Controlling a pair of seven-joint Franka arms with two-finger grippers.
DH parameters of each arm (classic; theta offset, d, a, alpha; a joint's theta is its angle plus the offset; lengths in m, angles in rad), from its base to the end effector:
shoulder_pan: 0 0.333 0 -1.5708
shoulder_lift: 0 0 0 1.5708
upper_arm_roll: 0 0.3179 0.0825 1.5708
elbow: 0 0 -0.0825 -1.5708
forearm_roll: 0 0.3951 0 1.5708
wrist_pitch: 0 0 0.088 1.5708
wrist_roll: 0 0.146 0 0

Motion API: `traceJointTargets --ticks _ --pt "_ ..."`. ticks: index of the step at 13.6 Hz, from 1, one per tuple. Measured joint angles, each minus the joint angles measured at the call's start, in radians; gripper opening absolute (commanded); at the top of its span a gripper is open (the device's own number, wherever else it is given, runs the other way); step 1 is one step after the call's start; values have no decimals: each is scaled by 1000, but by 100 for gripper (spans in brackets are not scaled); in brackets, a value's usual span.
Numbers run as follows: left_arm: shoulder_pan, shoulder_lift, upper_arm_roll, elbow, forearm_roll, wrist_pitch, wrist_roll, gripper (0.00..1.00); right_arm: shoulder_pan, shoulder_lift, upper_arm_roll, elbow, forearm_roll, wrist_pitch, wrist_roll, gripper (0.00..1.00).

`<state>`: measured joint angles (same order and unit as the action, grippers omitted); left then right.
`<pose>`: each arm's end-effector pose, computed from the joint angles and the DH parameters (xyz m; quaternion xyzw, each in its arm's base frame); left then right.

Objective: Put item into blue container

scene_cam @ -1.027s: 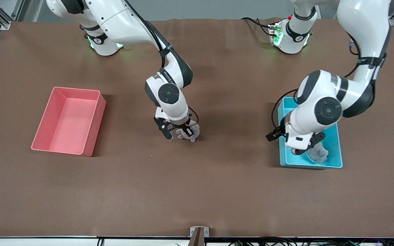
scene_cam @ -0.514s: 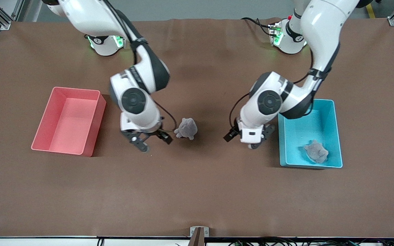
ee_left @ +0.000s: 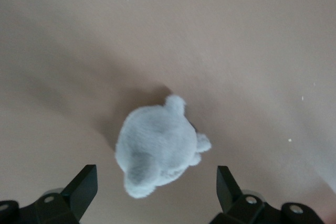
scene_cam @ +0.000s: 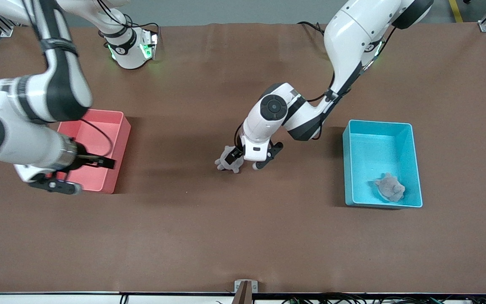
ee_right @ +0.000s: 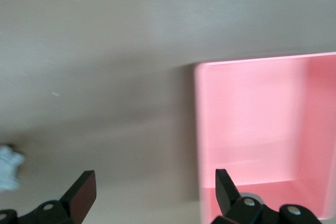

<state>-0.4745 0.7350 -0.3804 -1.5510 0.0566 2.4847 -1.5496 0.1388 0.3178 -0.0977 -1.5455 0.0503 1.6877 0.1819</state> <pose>0.5207 -0.5358 0.2216 0.9140 0.3735 -0.0481 0.1512 0.6398 0.0387 0.4160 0.9934 -0.0741 -0.0874 0.0005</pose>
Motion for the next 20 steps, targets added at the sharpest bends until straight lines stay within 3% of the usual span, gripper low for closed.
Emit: traceJointTargets --ticks 3,5,6,8,10,15,20 --pt "-95 41 81 2 0 96 0 97 -124 -57 0 1 -43 -65 -163 100" --pt "-125 75 105 3 0 153 0 84 -151 -76 1 30 -65 -91 -176 100" --pt "-129 91 111 3 0 168 0 71 -156 -76 2 59 -66 -94 -176 100" --pt "-129 110 119 5 3 183 1 28 -159 -71 4 97 -67 -98 -176 100" --pt "-129 111 122 10 5 186 1 4 -159 -69 10 117 -69 -102 -176 100" --pt "-120 76 166 38 56 144 7 0 -148 -68 27 134 -68 -180 -175 100" --pt "23 -164 179 38 105 -131 217 0 -137 -87 30 135 -68 -228 -173 100"
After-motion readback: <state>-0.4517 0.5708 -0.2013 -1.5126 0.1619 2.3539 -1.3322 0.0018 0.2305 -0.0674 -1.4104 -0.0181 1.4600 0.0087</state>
